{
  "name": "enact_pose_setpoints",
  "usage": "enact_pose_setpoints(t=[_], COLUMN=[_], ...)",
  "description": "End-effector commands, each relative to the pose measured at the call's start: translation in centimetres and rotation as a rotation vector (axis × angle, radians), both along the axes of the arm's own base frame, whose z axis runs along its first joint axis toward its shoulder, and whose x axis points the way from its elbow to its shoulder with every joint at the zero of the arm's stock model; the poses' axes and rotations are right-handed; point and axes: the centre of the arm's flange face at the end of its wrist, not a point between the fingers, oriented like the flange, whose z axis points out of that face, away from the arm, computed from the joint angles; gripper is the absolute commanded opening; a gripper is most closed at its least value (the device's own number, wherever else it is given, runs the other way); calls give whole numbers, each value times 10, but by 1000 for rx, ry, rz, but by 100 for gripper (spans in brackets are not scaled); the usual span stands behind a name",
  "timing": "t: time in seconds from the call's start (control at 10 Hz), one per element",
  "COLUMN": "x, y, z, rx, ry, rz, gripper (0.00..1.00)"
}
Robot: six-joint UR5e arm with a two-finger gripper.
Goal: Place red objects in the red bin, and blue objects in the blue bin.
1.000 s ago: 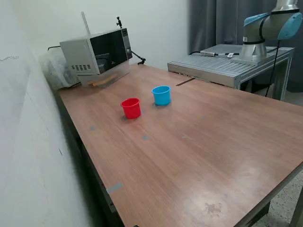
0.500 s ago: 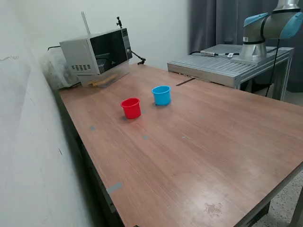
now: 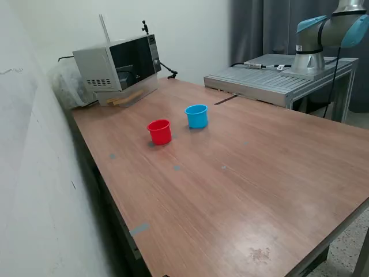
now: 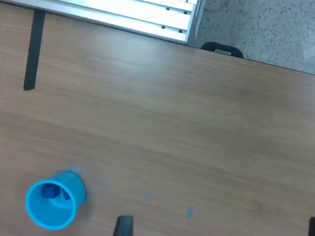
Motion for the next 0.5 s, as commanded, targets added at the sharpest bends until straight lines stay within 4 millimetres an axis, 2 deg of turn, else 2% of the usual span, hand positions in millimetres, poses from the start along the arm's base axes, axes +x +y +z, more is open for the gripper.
enact_pose_setpoints(t=[0.0,0.4], x=[0,-2], y=[0,4], z=[-1,0], rx=[0,1], ry=[-3,-1], rz=[3,-5], gripper=[100,100])
